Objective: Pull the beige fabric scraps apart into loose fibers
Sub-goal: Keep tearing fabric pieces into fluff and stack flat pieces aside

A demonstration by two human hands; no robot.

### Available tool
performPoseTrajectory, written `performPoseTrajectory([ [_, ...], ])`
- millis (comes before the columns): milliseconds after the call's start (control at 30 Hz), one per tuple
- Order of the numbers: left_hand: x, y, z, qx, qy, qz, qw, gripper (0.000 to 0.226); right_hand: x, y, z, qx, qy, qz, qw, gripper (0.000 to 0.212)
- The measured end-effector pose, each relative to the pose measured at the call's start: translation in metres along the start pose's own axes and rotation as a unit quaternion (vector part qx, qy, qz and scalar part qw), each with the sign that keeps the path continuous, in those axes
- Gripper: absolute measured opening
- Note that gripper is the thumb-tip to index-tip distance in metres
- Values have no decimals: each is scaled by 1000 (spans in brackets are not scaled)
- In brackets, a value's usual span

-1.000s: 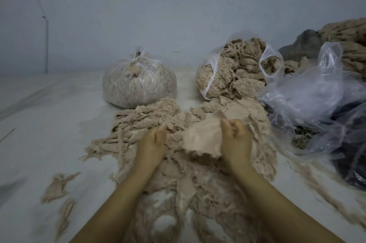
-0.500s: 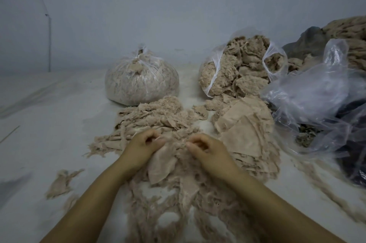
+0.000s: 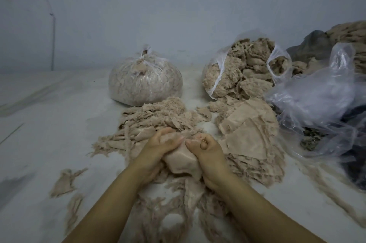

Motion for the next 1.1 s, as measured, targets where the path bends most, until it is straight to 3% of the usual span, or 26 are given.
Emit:
performPoseTrajectory([
  [100,-4,4,1,-74,-31,43,996,7,9,8,2,-31,63,-32,997,13],
  [200,-15,39,3,-222,-76,77,969,25,19,35,7,-117,108,-40,986,21],
  [267,-21,52,-2,-262,-104,109,953,29,25,49,9,-143,128,-41,981,24],
  [367,-23,50,-1,-242,-121,247,930,41,36,50,14,-105,152,-56,981,24],
  [467,-20,32,4,-206,-100,449,864,41,51,37,17,-45,180,-106,977,21],
  [533,-35,11,-5,-202,-177,477,837,38,60,26,18,0,196,-130,972,22],
  [600,-41,-11,-14,-133,-208,338,908,22,64,15,16,39,199,-110,973,23],
  [667,-28,-39,-10,-6,-142,213,967,31,64,8,14,57,196,-86,975,21],
  [733,-16,-52,-8,27,-111,173,978,22,65,8,14,47,202,-104,973,24],
  [833,-19,-42,-2,-29,-121,126,984,28,49,17,14,44,157,-170,972,41],
  [867,-20,-41,-2,-34,-125,135,982,27,38,18,12,53,120,-171,976,41],
  [933,-23,-46,-2,-25,-147,192,970,29,22,21,5,57,80,-118,988,23],
  [1100,-17,-32,-1,-70,-121,267,953,42,31,34,-1,7,136,-92,986,37],
])
Point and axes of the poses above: each hand's wrist, its own z-axis towards the middle knuckle, its own y-axis out of the back of the hand, x = y × z, the point moved 9 cm from there along z, towards the middle knuckle, and after that the axes turned 11 degrees about y, right-handed, at the moved point
